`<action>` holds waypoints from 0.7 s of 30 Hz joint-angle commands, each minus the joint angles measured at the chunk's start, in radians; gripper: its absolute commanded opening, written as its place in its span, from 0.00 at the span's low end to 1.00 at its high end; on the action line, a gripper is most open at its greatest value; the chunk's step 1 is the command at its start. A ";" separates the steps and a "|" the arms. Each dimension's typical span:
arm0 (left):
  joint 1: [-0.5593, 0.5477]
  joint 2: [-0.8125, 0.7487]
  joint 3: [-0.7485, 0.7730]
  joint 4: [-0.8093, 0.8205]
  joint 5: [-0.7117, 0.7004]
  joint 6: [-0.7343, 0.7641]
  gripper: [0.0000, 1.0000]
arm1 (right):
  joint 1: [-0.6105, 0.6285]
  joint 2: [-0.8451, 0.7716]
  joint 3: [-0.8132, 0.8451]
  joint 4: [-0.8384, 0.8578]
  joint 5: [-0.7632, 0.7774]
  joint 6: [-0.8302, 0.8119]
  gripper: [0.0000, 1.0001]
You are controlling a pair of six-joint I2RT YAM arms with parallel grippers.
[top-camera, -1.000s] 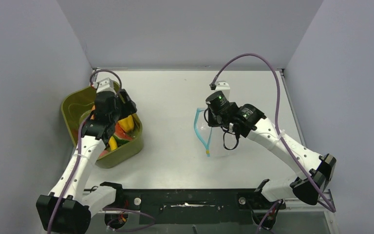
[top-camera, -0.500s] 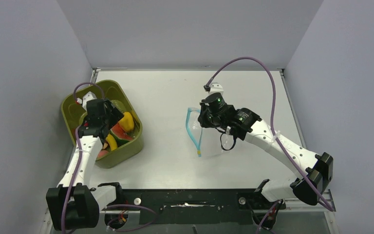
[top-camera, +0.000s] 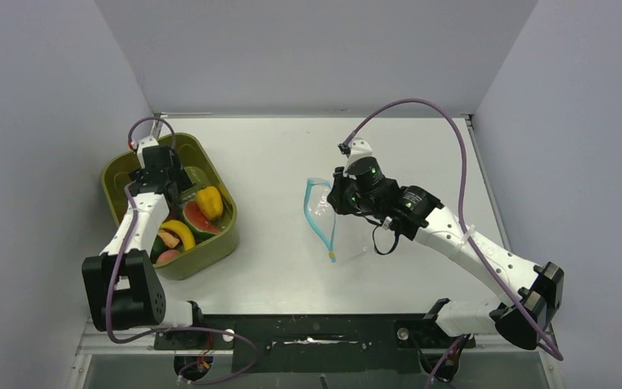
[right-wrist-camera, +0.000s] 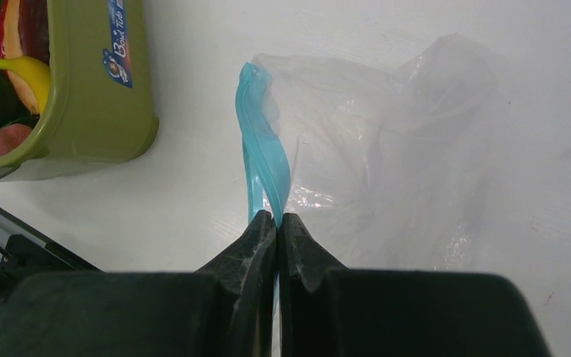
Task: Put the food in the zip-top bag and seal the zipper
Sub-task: Pick up the fake food from the bin.
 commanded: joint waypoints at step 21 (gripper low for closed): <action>-0.008 0.501 0.247 0.120 -0.158 0.317 0.70 | -0.026 -0.060 0.027 0.085 -0.063 -0.162 0.00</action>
